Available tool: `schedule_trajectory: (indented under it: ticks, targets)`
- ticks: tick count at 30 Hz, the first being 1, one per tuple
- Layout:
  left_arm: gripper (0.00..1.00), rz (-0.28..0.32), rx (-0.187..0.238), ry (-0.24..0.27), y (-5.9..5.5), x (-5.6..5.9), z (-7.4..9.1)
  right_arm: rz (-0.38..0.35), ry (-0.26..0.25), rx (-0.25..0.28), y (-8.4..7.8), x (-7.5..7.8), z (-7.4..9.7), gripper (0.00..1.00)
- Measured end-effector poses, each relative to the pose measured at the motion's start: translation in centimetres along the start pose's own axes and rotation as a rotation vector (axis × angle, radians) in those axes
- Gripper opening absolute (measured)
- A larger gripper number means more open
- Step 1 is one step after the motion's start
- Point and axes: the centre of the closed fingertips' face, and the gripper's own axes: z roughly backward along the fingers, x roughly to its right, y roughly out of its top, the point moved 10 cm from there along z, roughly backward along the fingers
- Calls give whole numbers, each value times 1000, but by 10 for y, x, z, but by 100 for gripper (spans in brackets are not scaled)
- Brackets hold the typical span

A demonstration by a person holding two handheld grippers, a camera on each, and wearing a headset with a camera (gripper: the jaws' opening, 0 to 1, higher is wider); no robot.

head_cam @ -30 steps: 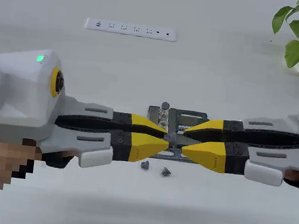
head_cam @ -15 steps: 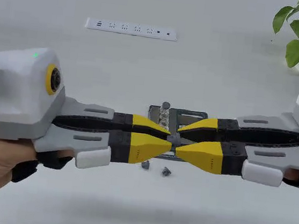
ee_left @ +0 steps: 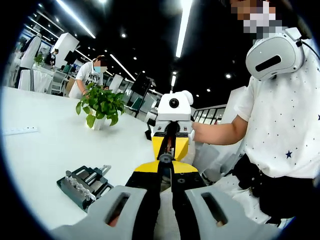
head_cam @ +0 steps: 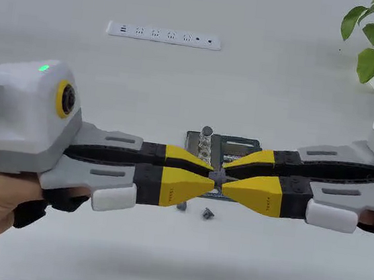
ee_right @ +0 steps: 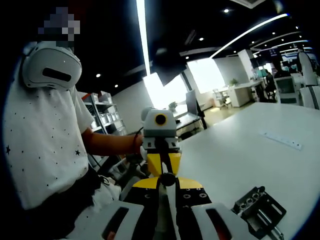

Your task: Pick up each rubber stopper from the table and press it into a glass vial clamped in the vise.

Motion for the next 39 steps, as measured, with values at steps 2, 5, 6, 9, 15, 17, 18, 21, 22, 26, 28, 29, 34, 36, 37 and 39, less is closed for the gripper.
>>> schedule_trajectory:
  ticks: [2, 5, 6, 9, 15, 17, 18, 21, 22, 26, 28, 29, 34, 36, 37, 39]
  targets:
    - [3, 8, 4, -8, 0, 0, 0, 4, 8, -2, 0, -1, 0, 7]
    - [3, 21, 11, -17, 0, 0, 1, 12, 16, -6, 1, 0, 0, 7]
    - [3, 26, 12, -19, 0, 0, 1, 13, 19, -7, 1, 0, 0, 7]
    - [3, 36, 18, -29, 0, 0, 2, 18, 29, -9, 2, -1, 0, 7]
    - [3, 59, 36, -45, 0, 0, 3, 26, 38, -7, 5, -2, -1, 6]
    - [3, 54, 33, -42, 0, 1, 3, 36, 36, -16, 5, -2, -1, 6]
    - [3, 55, 34, -43, 0, 1, 4, 36, 36, -16, 5, -2, -1, 6]
    - [3, 55, 41, -44, 0, 1, 4, 38, 33, -13, 6, -2, -1, 5]
    - [3, 55, 43, -42, 0, 1, 4, 36, 31, -12, 6, -2, -1, 5]
    - [3, 51, 42, -40, 0, 0, 4, 44, 26, -21, 7, -3, -1, 5]
    - [3, 46, 38, -38, -1, 0, 4, 47, 24, -28, 6, -3, -1, 5]
    - [4, 48, 37, -37, -1, 0, 4, 47, 23, -30, 6, -2, -1, 5]
    - [4, 44, 31, -29, -2, 0, 4, 48, 16, -40, 6, -3, -1, 5]
    - [4, 39, 28, -28, -2, 0, 4, 47, 16, -44, 5, -3, -1, 5]
    - [4, 39, 27, -26, -3, 1, 4, 46, 15, -46, 5, -3, -1, 5]
    - [4, 34, 26, -24, -3, 1, 4, 41, 16, -49, 5, -3, -2, 5]
